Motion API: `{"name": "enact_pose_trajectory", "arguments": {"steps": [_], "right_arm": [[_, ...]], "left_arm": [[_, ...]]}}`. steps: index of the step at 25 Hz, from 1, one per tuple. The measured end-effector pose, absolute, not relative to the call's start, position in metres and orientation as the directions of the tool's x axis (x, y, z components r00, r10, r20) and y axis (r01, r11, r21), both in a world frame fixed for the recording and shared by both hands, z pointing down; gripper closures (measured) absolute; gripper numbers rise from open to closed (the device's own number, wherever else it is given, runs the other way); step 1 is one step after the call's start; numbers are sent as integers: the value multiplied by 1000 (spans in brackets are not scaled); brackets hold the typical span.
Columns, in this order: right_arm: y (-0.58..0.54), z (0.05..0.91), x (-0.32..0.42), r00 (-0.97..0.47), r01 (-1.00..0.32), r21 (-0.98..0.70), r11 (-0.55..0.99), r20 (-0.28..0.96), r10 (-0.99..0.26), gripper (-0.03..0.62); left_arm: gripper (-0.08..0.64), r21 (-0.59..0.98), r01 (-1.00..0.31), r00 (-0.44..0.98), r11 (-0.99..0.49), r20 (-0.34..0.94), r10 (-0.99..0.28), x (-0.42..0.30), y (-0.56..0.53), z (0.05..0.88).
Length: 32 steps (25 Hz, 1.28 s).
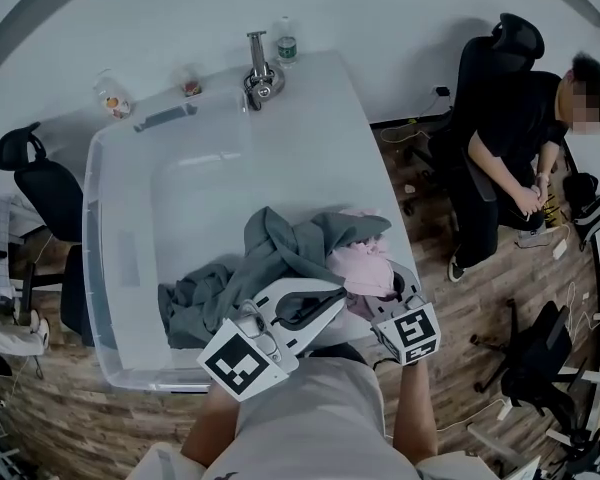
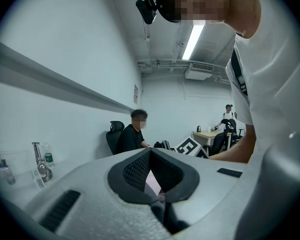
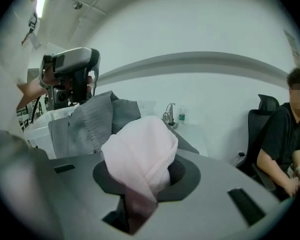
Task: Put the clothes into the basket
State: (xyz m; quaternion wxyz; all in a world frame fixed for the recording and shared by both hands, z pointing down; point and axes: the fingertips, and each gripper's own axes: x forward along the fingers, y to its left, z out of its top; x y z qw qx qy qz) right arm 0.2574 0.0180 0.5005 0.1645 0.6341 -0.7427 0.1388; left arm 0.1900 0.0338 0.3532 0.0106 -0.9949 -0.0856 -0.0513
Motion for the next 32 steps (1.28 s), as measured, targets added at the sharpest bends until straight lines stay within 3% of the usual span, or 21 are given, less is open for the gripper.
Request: {"name": "enact_pose_trajectory", "arguments": {"steps": [32], "right_arm": [[-6,334,214,-164,-955,215,204,192,-968,486]], "left_arm": [[555,-98,57,998,-994,12,57,133,6,310]]}}
